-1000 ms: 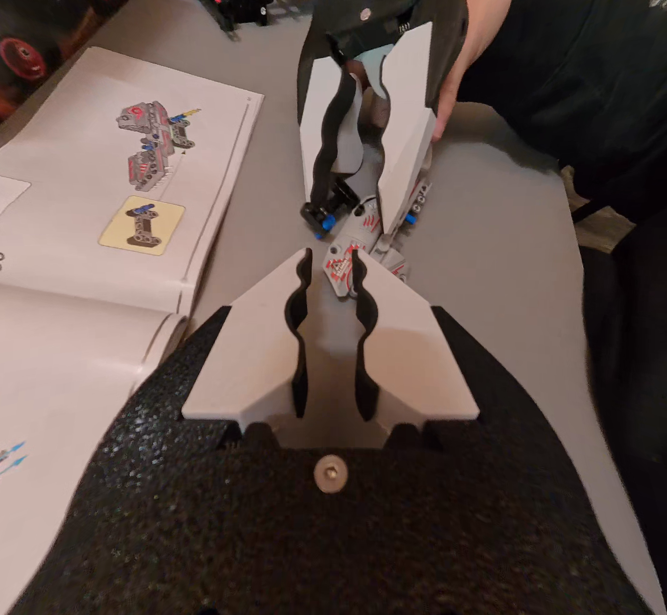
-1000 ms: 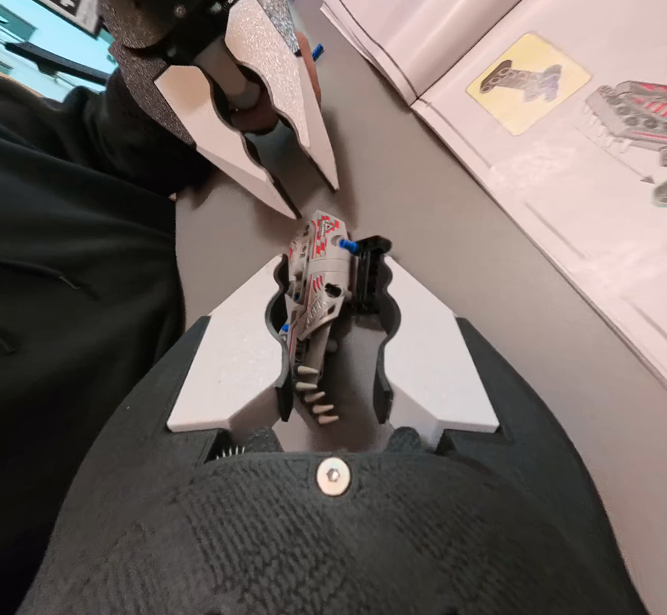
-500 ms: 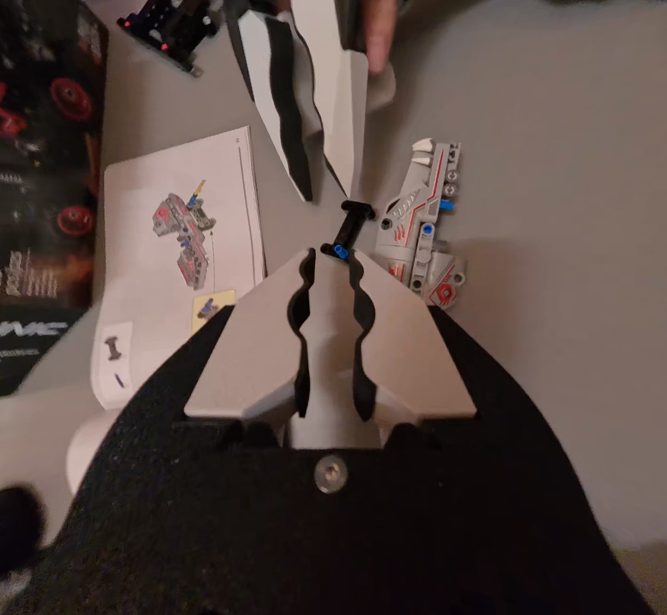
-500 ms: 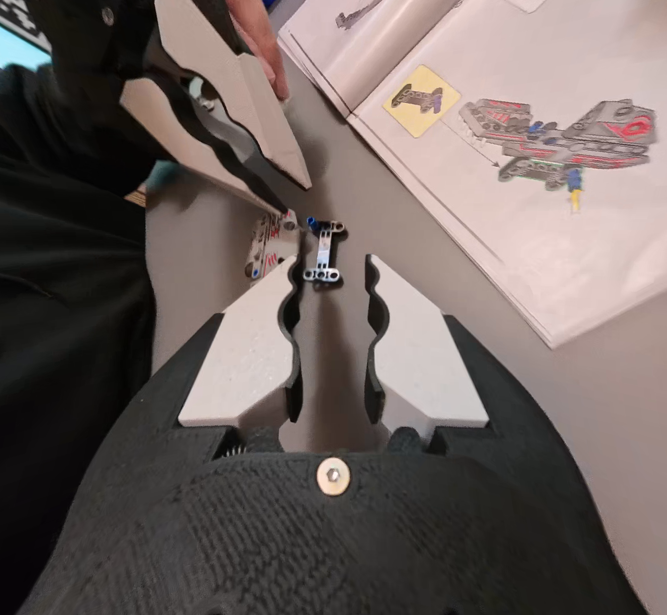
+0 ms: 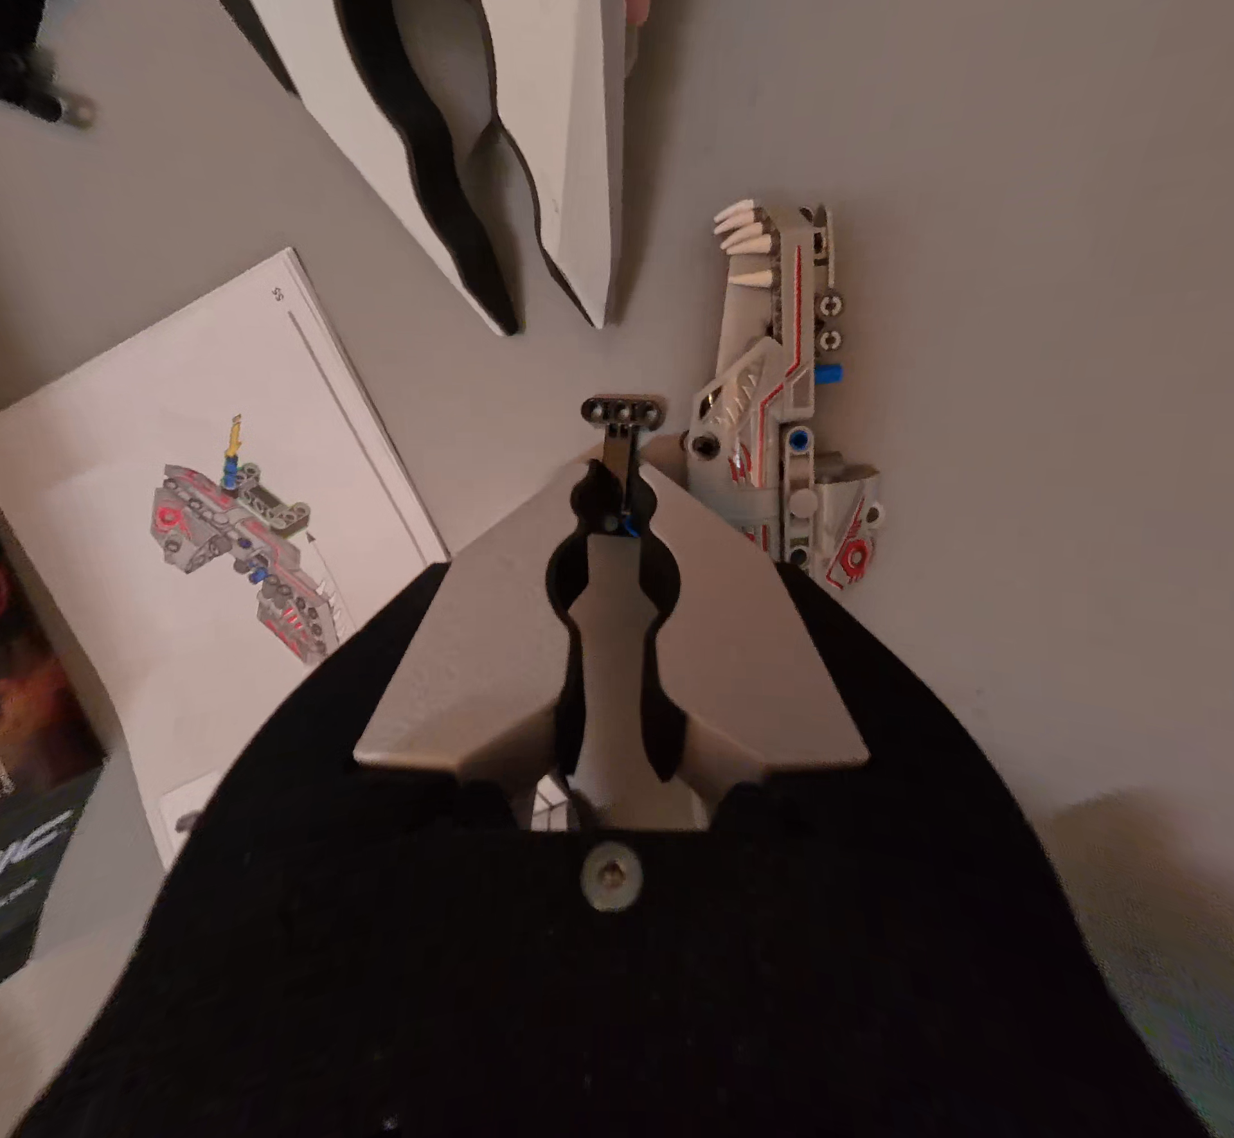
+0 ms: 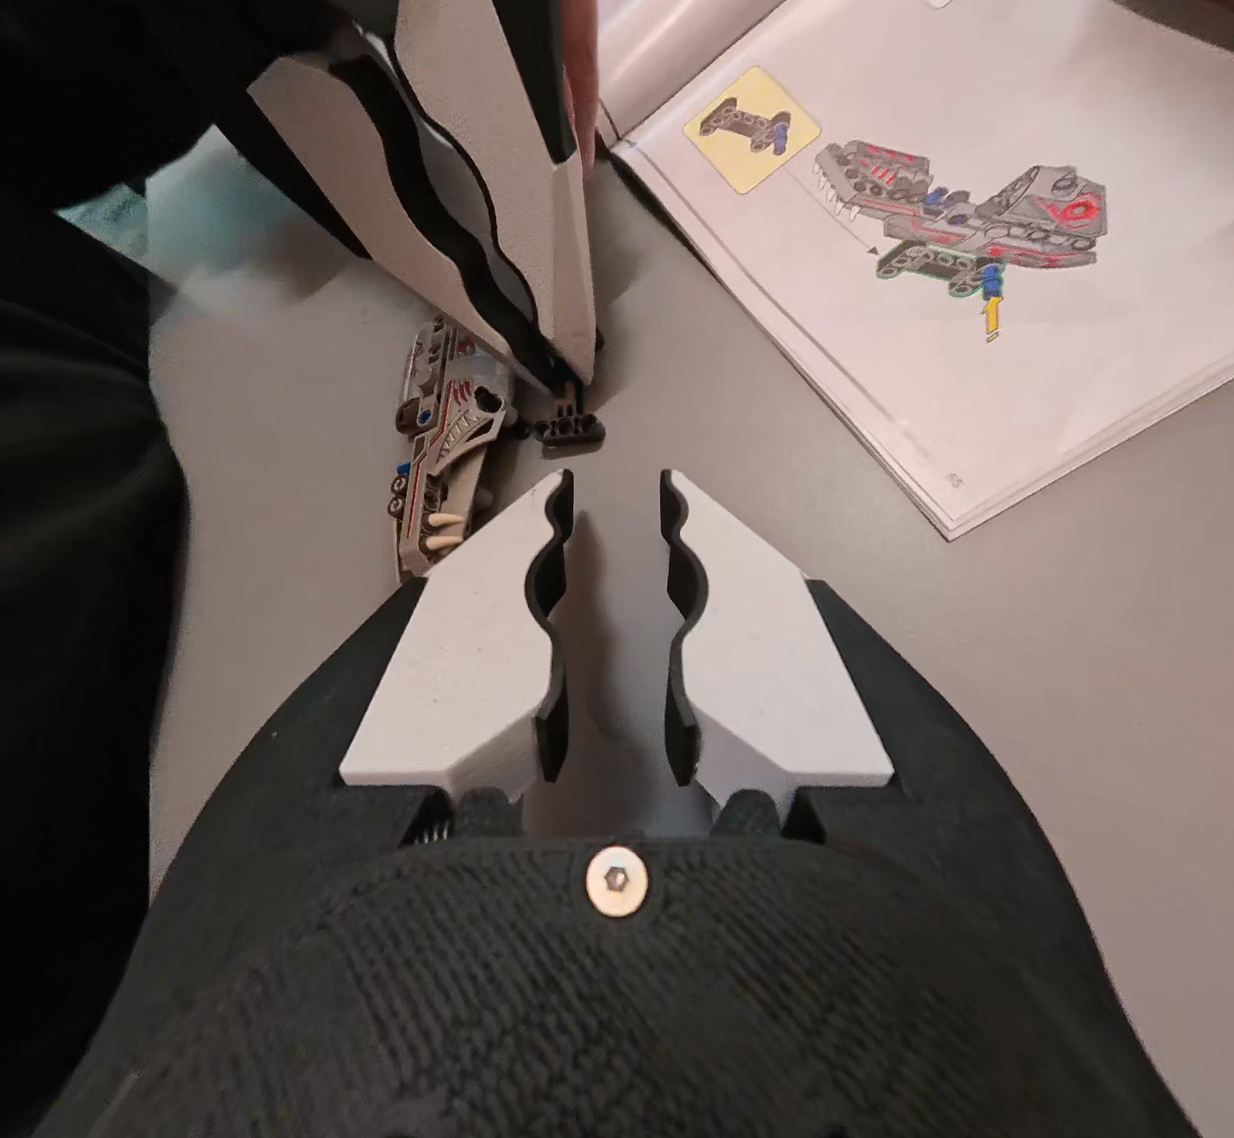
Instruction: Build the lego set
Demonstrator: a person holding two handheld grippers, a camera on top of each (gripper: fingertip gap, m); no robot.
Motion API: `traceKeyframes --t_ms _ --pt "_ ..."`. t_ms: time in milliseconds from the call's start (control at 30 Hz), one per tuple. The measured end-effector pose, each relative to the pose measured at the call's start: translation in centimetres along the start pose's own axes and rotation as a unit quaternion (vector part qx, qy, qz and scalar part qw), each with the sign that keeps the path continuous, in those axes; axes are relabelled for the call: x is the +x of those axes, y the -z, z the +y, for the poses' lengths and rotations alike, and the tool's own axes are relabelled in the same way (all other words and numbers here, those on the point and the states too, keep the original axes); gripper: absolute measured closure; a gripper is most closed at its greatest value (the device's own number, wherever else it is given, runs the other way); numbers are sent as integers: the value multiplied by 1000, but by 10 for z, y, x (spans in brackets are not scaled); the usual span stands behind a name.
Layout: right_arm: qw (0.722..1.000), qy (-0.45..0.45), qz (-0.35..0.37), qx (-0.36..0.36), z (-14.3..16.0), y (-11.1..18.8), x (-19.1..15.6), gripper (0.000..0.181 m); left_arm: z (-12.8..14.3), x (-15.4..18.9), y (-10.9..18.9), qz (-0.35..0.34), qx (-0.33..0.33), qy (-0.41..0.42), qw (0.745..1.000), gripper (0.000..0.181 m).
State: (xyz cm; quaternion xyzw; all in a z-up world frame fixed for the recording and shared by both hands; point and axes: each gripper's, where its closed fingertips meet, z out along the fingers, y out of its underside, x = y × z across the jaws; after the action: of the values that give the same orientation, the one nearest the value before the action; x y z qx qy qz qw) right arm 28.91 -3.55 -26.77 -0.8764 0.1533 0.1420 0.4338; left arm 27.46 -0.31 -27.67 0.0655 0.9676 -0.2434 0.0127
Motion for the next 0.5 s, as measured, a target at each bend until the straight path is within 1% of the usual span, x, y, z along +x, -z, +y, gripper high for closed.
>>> traceKeyframes --t_ms 100,167,267,333,400,467,500 --pt "1000 6 -9 17 -6 2 -5 157 7 -3 7 -37 10 16 999 176" --pt "999 15 -22 17 -6 3 -11 155 9 -5 17 -63 37 29 997 176" --pt "998 31 -51 14 -6 2 -27 146 8 -4 38 -84 93 68 990 176" --pt "997 49 -51 17 -10 -1 -33 140 8 -3 51 -89 126 89 984 176" --pt "996 60 -61 9 -9 -8 -41 133 9 -1 60 -97 140 99 980 176" --pt "994 80 -68 -12 -5 -18 -48 125 12 0 63 -102 143 103 979 176" --pt "993 94 -64 -19 -3 -22 -48 124 13 0 63 -102 147 106 978 176"
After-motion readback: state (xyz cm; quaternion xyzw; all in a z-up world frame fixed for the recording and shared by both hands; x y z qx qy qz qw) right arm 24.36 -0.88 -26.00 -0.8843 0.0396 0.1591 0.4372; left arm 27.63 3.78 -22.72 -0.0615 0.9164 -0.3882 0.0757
